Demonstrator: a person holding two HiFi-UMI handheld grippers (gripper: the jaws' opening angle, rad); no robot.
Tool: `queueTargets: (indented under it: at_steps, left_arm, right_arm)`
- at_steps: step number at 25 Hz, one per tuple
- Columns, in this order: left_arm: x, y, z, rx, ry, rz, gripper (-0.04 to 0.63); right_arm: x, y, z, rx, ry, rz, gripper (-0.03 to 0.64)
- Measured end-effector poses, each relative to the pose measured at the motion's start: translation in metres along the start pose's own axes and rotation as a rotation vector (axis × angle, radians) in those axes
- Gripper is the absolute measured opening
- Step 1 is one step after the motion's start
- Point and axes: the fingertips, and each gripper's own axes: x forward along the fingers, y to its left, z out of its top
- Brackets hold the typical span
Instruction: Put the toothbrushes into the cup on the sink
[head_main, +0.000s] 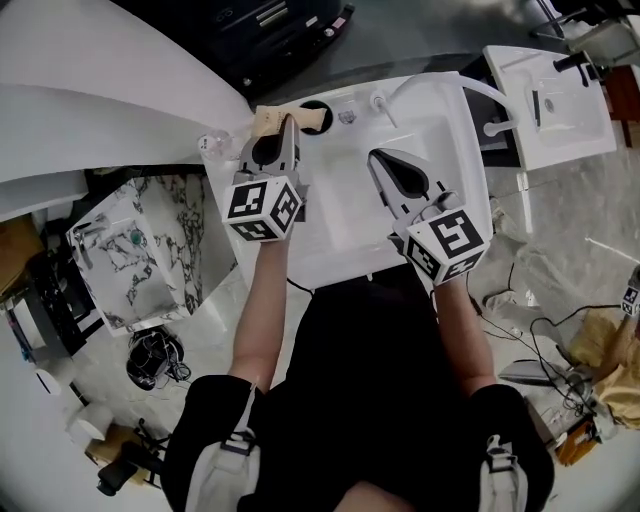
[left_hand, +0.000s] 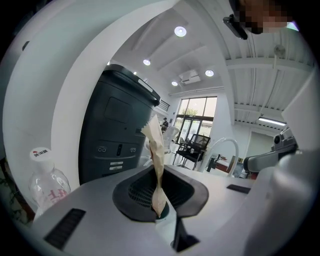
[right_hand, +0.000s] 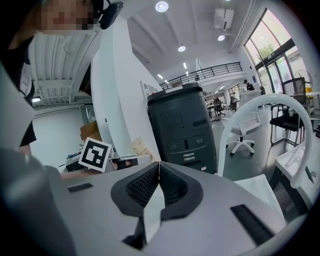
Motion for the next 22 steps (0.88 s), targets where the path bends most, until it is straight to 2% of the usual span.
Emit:
queueTargets:
  at_steps: [22]
  left_arm:
    - [0.021,0.006,-0.035,-0.013,0.080,-0.002,0.038]
  right_arm:
    - [0.013,-0.005,-0.012,0.033,0.037,-0.006,0.031]
